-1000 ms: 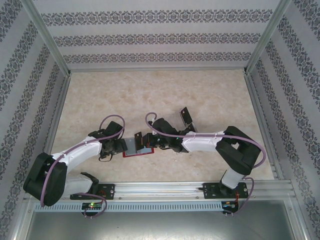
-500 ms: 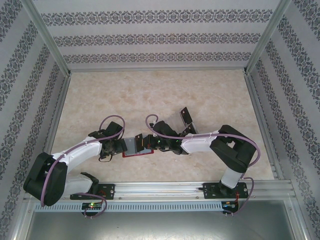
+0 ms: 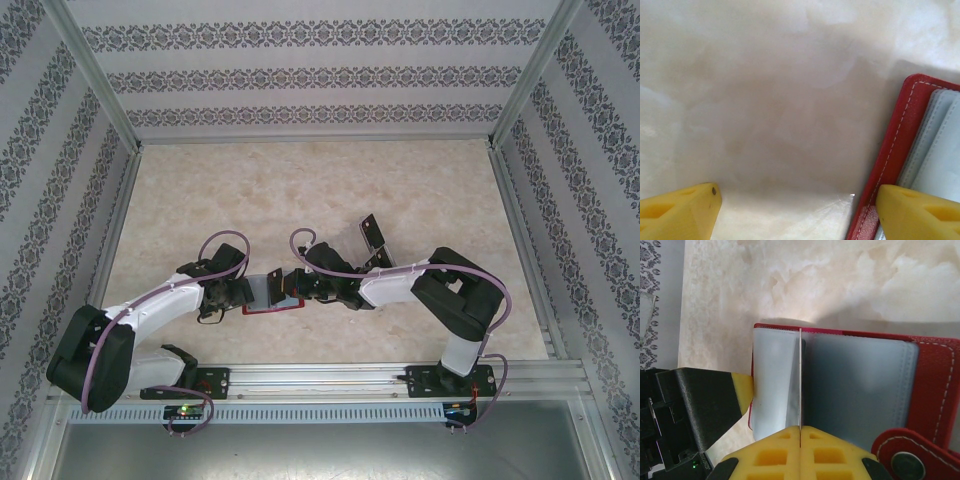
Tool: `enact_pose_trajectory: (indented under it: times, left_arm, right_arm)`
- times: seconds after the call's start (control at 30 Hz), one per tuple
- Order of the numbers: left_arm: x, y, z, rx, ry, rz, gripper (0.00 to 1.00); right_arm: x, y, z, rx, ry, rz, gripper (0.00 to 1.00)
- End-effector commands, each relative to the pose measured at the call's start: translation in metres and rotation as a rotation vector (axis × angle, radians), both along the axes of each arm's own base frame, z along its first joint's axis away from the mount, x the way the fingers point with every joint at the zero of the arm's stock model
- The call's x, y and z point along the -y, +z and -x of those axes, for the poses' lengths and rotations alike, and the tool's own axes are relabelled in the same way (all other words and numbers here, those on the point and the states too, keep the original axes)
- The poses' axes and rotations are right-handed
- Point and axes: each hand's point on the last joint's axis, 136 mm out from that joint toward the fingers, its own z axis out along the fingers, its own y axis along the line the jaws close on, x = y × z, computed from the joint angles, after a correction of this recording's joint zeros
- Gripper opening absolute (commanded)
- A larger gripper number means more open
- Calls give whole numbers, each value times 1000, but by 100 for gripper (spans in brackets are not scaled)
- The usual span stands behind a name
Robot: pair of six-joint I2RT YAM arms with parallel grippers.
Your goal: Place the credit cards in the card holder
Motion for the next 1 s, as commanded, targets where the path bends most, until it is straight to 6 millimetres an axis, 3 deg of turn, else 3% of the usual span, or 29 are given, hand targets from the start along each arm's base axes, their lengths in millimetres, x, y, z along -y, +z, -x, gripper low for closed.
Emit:
enact_pose_trajectory:
  times: [0.0, 0.17, 0.27, 0.97]
  left_arm:
    - [-7, 4, 7, -10, -9, -38, 83]
    - [-12, 27, -2, 45, -10, -69, 84]
    - [-12, 31, -4, 51, -17, -72, 85]
    - [-16, 3, 11, -15, -21, -83, 84]
  right_arm:
    - [-3, -5, 10, -23, 24, -13, 0]
    - [-2, -3, 11, -28, 21, -22, 0]
    - [-3, -5, 11, -35, 18, -22, 0]
    - [-8, 0, 14, -67, -17, -80, 0]
